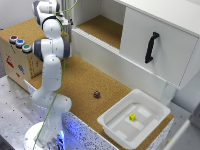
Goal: Place the pink block inside the left cabinet
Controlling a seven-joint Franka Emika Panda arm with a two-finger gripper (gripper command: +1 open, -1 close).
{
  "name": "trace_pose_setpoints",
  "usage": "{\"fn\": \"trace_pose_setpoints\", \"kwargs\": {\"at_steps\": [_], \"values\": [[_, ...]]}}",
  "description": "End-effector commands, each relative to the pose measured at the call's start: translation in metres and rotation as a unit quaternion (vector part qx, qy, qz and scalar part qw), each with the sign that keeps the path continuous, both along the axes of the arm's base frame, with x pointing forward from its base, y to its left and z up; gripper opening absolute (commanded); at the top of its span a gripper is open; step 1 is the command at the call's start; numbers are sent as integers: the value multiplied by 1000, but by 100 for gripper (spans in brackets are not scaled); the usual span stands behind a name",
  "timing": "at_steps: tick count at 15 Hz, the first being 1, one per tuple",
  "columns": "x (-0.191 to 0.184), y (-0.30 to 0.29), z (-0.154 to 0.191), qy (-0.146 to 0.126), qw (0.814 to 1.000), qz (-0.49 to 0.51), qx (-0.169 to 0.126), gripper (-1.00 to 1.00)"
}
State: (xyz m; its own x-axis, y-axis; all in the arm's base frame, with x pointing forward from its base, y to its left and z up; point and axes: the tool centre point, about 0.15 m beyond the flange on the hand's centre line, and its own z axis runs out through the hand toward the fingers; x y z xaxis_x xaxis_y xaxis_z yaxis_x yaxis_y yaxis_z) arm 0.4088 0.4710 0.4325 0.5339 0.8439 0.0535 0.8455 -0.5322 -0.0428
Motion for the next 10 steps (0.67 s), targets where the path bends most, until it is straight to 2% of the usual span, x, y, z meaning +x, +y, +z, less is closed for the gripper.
{"fn": "trace_pose_setpoints", "kwargs": {"at_steps": [1, 3, 6, 9, 10], "values": [[1, -70, 45, -71, 991, -96, 61, -100], [7, -101, 56, -91, 985, -133, 67, -100], [20, -163, 57, -108, 966, -216, 92, -100], [39, -210, 59, -128, 945, -283, 102, -100], [50, -222, 61, -136, 941, -295, 96, -100]]}}
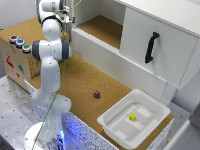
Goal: Place the pink block inside the left cabinet
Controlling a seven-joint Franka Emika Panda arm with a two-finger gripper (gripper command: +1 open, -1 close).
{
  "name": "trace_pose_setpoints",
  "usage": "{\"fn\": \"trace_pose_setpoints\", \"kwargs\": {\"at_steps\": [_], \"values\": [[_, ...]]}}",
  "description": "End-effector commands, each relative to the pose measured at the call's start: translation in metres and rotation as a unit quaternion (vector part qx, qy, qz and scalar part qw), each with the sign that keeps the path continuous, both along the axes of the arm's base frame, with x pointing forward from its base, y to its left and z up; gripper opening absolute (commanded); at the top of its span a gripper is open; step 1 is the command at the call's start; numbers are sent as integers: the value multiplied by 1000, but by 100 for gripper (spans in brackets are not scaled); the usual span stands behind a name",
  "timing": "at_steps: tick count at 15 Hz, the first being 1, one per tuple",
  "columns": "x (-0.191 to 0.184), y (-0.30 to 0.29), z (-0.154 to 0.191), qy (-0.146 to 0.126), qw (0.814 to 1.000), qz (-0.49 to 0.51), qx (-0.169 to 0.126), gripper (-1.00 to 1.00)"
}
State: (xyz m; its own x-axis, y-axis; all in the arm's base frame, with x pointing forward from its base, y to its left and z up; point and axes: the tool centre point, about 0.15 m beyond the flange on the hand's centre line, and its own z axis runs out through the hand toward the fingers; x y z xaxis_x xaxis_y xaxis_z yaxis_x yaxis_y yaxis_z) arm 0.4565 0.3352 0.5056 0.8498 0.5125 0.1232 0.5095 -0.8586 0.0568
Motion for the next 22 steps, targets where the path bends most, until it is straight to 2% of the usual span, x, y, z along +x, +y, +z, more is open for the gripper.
{"fn": "trace_pose_setpoints", "kwargs": {"at_steps": [1, 2, 6, 8, 11, 15, 16, 18, 22], "values": [[18, -98, -10, -109, 988, -75, 83, -100], [29, -105, -9, -115, 987, -85, 79, -100], [77, -114, -11, -150, 973, -146, 96, -100], [96, -107, -20, -175, 969, -154, 84, -100], [127, -95, -33, -178, 966, -166, 88, -100], [164, -92, -20, -190, 961, -176, 95, -100], [171, -93, -13, -199, 959, -178, 91, -100], [184, -97, -11, -200, 959, -183, 84, -100], [209, -113, -18, -193, 955, -215, 68, -100]]}}
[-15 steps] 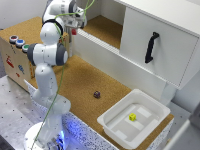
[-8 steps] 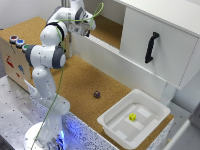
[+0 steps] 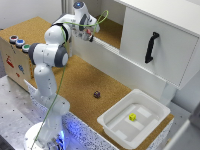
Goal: Place the pink block inside the left cabinet
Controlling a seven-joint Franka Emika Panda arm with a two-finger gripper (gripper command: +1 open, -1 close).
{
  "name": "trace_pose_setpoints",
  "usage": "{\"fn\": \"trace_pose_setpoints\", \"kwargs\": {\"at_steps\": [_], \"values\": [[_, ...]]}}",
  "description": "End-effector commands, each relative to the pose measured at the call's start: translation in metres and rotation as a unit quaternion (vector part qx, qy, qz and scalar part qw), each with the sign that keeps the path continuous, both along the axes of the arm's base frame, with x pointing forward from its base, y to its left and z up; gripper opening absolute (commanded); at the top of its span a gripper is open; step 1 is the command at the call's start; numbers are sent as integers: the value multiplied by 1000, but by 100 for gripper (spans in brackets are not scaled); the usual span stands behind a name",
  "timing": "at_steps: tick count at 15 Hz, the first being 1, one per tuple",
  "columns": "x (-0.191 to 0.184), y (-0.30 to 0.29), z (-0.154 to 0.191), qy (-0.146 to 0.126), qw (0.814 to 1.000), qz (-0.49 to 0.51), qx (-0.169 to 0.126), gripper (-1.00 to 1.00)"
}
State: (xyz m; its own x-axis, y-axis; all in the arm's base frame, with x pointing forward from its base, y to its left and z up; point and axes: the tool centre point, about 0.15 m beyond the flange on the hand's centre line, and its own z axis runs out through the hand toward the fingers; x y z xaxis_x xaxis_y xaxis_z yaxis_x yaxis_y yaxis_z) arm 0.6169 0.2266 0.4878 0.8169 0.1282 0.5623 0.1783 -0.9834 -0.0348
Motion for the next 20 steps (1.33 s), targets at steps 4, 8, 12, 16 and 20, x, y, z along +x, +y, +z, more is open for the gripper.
{"fn": "trace_pose_setpoints", "kwargs": {"at_steps": [4, 8, 12, 16, 20], "values": [[64, -16, -3, 30, 994, -88, -54, -100], [61, -14, 9, 10, 991, -110, -69, 100], [35, -9, 15, -17, 990, -130, -58, 100], [4, -2, 34, -48, 989, -129, -57, 100], [-40, 17, 58, -81, 989, -110, -56, 100]]}}
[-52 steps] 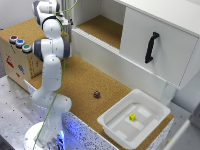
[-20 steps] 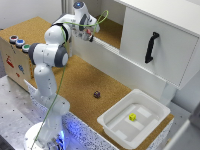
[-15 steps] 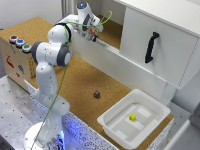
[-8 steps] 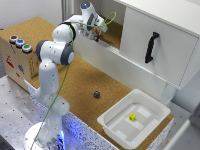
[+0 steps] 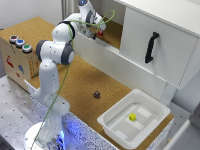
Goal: Place the pink block inside the left cabinet
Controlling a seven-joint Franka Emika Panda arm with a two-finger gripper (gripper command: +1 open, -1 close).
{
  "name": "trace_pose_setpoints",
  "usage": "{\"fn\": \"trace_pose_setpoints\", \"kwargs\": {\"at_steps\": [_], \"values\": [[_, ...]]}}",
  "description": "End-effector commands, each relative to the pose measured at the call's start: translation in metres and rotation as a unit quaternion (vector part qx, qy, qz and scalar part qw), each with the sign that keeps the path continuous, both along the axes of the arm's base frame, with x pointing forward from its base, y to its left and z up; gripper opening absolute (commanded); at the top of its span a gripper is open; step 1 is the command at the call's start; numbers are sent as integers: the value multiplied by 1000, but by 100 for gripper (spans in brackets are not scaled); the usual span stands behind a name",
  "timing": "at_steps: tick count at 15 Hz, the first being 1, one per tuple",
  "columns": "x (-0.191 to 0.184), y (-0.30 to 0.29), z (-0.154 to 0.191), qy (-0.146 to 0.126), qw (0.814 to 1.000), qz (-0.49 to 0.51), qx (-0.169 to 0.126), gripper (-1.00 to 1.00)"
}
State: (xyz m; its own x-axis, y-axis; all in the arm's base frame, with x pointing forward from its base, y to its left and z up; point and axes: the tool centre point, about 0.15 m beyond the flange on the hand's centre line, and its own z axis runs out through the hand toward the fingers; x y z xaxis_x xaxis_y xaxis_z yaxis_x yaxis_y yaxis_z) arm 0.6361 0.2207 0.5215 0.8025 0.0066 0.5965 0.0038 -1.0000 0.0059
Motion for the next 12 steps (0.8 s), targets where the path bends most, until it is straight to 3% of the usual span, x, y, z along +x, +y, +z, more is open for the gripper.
{"fn": "trace_pose_setpoints", "kwargs": {"at_steps": [1, 4, 7, 12], "values": [[-72, 28, 28, -58, 997, -17, -42, 100], [-117, 38, 27, -52, 998, -3, -46, 100], [-165, 39, 11, -22, 998, 3, -50, 100], [-251, 32, -23, 36, 999, -11, -17, 100]]}}
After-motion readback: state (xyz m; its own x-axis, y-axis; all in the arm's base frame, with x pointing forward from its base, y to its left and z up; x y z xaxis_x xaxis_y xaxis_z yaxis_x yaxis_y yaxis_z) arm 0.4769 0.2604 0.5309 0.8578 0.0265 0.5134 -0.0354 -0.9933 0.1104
